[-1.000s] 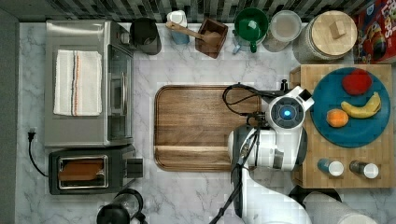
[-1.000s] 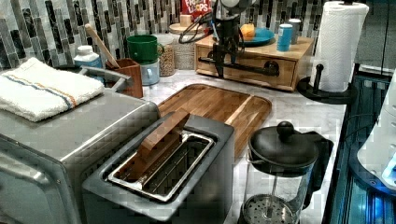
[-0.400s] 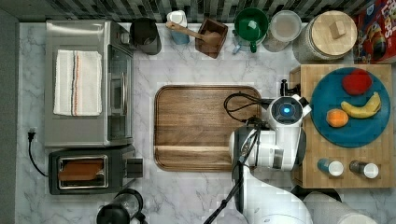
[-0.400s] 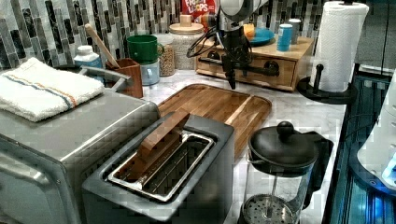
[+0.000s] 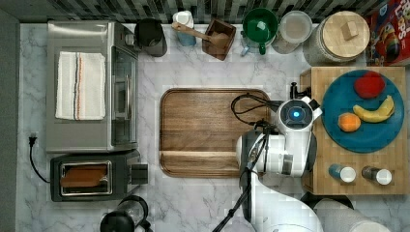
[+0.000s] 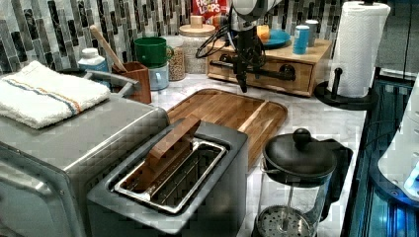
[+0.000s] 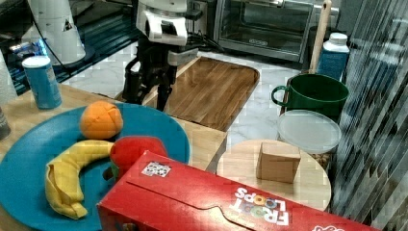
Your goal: Open the drawer.
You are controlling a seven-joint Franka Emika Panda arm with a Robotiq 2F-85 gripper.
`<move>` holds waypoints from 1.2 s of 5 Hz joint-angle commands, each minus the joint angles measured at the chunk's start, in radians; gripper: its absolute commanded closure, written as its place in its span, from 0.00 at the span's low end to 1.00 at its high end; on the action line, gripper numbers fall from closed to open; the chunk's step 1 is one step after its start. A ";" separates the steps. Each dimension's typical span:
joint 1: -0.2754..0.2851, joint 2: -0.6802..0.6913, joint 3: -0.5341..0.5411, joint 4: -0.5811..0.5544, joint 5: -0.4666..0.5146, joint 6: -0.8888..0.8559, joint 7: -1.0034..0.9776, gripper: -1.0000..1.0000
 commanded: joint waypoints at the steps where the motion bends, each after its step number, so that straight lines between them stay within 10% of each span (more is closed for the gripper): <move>1: 0.148 -0.031 0.160 0.011 0.074 0.088 0.165 0.00; 6: 0.347 -0.061 0.184 0.022 -0.071 0.000 0.639 0.00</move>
